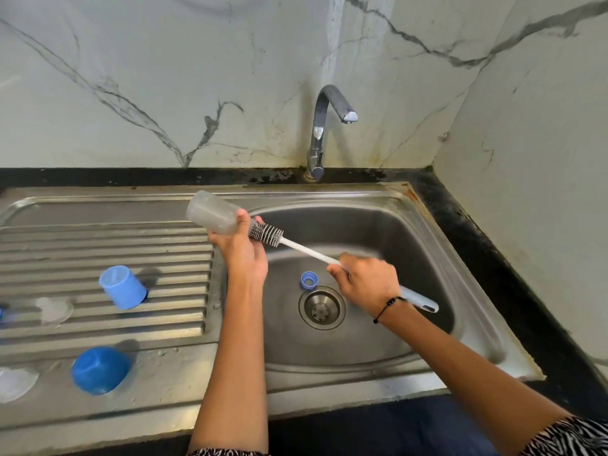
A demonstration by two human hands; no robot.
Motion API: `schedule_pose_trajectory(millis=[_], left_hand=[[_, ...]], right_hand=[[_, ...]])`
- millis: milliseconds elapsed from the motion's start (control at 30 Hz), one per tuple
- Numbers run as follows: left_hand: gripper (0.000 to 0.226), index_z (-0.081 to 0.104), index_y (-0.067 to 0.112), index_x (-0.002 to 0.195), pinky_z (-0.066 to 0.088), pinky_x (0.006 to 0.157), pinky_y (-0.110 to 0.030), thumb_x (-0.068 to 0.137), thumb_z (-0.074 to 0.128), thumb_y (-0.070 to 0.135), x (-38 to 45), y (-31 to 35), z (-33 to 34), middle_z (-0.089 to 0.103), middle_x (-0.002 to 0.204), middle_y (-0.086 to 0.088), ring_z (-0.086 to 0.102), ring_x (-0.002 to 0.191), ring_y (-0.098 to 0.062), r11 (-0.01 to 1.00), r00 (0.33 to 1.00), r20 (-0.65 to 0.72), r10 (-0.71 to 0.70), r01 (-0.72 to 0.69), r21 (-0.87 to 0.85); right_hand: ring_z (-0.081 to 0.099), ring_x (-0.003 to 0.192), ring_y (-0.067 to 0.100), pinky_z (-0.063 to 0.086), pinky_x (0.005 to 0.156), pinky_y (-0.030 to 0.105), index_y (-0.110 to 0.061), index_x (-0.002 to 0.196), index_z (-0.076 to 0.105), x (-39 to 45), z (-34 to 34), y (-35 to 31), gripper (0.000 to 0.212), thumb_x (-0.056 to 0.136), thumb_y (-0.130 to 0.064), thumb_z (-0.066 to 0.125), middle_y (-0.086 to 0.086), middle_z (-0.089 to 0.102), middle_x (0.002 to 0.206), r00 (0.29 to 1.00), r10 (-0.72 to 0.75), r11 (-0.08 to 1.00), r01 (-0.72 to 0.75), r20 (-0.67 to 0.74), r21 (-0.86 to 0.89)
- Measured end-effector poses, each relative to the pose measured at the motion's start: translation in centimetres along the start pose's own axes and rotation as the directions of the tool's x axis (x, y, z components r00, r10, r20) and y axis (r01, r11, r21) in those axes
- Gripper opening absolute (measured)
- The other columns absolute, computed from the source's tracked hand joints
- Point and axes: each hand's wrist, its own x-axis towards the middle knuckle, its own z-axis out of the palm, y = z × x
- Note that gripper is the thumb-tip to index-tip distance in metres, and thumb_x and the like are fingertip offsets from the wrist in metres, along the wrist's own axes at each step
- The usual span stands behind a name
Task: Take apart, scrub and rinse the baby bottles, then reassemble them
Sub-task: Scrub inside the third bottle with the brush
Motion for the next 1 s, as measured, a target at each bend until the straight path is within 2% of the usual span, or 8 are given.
schedule_pose_trajectory(millis=[100, 233, 300, 400, 500, 600, 767, 1000], left_hand=[[0.071, 0.015, 0.023, 0.145, 0.047, 0.099, -0.041, 0.091, 0.056, 0.000, -0.2, -0.2, -0.2, 0.057, 0.103, -0.002, 0.062, 0.090, -0.019, 0.994, 0.998, -0.049, -0.033, 0.027, -0.105], [0.073, 0.008, 0.029, 0.147, 0.043, 0.103, -0.042, 0.093, 0.055, 0.012, 0.4, -0.5, -1.0, 0.059, 0.104, -0.006, 0.058, 0.113, -0.024, 0.978, 0.995, -0.052, -0.080, 0.068, -0.197], [0.073, 0.008, 0.033, 0.147, 0.042, 0.106, -0.042, 0.094, 0.055, 0.015, 0.6, -0.5, -1.4, 0.060, 0.107, -0.008, 0.059, 0.113, -0.025, 0.979, 0.997, -0.031, -0.076, 0.069, -0.190], [0.072, 0.009, 0.034, 0.147, 0.040, 0.107, -0.042, 0.094, 0.054, 0.015, 0.4, -1.2, -1.6, 0.053, 0.122, -0.007, 0.051, 0.123, -0.025, 0.992, 0.997, -0.044, -0.063, 0.057, -0.110], [0.071, 0.008, 0.036, 0.147, 0.043, 0.103, -0.039, 0.095, 0.053, 0.018, 0.2, -2.1, -1.5, 0.045, 0.139, -0.008, 0.047, 0.128, -0.026, 0.997, 0.996, -0.056, -0.074, 0.071, -0.043], [0.066, 0.015, 0.031, 0.146, 0.045, 0.102, -0.039, 0.094, 0.053, 0.015, 0.5, -2.3, -1.6, 0.044, 0.142, -0.013, 0.048, 0.128, -0.029, 0.995, 0.998, -0.013, -0.061, 0.060, -0.079], [0.078, 0.018, 0.027, 0.147, 0.043, 0.104, -0.042, 0.083, 0.062, 0.017, 0.0, -3.0, -2.3, 0.043, 0.143, -0.017, 0.047, 0.129, -0.032, 0.999, 0.993, 0.110, -0.051, 0.052, -0.008], [0.070, 0.018, 0.030, 0.148, 0.044, 0.101, -0.037, 0.092, 0.054, 0.007, 0.9, -2.9, -2.9, 0.047, 0.139, -0.012, 0.049, 0.126, -0.027, 1.000, 0.999, -0.045, -0.014, 0.013, -0.017]], right_hand=[[0.062, 0.088, 0.032, 0.041, 0.066, 0.033, -0.021, 0.112, 0.051, -0.1, -0.2, -0.6, 0.033, 0.098, -0.045, 0.033, 0.006, 0.067, 0.095, 1.000, -0.029, 1.000, 0.029, 0.003, 0.003], [0.060, 0.090, 0.035, 0.040, 0.067, 0.035, -0.039, 0.138, 0.031, -0.4, 0.1, -1.4, 0.037, 0.101, -0.036, 0.028, 0.010, 0.066, 0.098, 0.993, 0.004, 0.993, -0.019, 0.122, 0.119], [0.059, 0.090, 0.034, 0.040, 0.068, 0.035, -0.048, 0.144, 0.018, -0.3, -0.1, -1.3, 0.045, 0.101, -0.035, 0.027, 0.011, 0.064, 0.098, 0.982, 0.032, 0.976, -0.072, 0.188, 0.208], [0.053, 0.075, 0.028, 0.042, 0.067, 0.035, -0.056, 0.142, 0.004, -0.6, -1.1, -2.4, 0.052, 0.101, -0.033, 0.027, 0.006, 0.056, 0.083, 0.973, -0.091, 0.969, 0.039, 0.211, 0.242], [0.056, 0.078, 0.031, 0.045, 0.070, 0.037, -0.051, 0.144, 0.003, -0.8, -1.7, -4.3, 0.053, 0.102, -0.030, 0.027, 0.010, 0.059, 0.086, 0.967, -0.168, 0.968, 0.124, 0.192, 0.218], [0.059, 0.087, 0.034, 0.049, 0.075, 0.040, -0.052, 0.144, 0.007, -0.1, -1.6, -4.5, 0.053, 0.101, -0.029, 0.027, 0.010, 0.063, 0.099, 0.974, -0.138, 0.967, 0.094, 0.181, 0.236], [0.051, 0.076, 0.026, 0.042, 0.065, 0.034, -0.046, 0.145, 0.017, 2.0, -2.0, -5.1, 0.051, 0.101, -0.024, 0.028, 0.010, 0.059, 0.093, 0.973, -0.100, 0.972, 0.051, 0.208, 0.230], [0.056, 0.089, 0.036, 0.040, 0.071, 0.038, -0.047, 0.146, 0.011, -1.3, -1.6, -4.7, 0.053, 0.101, -0.025, 0.026, 0.013, 0.062, 0.102, 0.952, -0.138, 0.972, 0.078, 0.273, 0.221]])
